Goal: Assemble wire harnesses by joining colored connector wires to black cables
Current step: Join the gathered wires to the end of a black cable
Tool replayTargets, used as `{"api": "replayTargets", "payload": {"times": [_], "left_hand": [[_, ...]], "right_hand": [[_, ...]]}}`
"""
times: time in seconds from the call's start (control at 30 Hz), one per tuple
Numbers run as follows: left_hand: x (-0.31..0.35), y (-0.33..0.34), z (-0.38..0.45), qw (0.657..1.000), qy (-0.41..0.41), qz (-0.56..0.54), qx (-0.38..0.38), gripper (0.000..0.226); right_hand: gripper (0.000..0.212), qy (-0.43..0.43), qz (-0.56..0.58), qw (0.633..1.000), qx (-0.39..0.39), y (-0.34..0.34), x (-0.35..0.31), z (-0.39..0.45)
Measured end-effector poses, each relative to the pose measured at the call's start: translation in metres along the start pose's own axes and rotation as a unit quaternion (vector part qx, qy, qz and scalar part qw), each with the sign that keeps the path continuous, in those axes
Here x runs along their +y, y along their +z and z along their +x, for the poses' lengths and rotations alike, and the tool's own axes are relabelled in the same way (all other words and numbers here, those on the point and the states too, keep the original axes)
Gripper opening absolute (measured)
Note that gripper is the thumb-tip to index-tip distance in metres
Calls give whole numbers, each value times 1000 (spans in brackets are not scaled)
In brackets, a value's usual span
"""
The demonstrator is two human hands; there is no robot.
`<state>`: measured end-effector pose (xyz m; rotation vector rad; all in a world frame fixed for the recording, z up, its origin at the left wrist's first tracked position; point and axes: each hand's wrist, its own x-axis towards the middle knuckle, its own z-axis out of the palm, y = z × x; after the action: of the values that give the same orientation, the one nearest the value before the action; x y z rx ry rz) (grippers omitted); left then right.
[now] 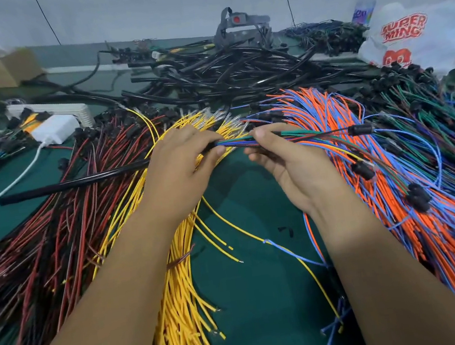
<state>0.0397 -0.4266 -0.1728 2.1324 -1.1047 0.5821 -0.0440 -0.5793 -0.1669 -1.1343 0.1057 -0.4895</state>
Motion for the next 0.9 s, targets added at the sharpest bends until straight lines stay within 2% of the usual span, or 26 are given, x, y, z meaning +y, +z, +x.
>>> {"api": "replayTargets", "payload": {"times": [0.2,0.33,0.43,0.57,0.63,0.9], "left_hand": [[0,-1,-7,994,-75,-32,-68,28],[3,2,-8,993,-63,-20,-95,22],[3,5,-6,993,-83,-45,-75,21],[3,5,-5,991,-119,-51,-42,14],[2,6,-5,990,-125,-49,-45,16],[0,5,-7,991,-116,-43,-58,18]], "right_hand": [[12,-15,-75,997,-23,-5,1,0],[13,-4,-176,984,-40,0,6,-1],[9,38,-129,991,-16,4,7,0],[10,61,49,996,41,2,1,3],[11,58,89,993,58,1,0,4],[15,-2,41,999,-2,-4,2,5]]}}
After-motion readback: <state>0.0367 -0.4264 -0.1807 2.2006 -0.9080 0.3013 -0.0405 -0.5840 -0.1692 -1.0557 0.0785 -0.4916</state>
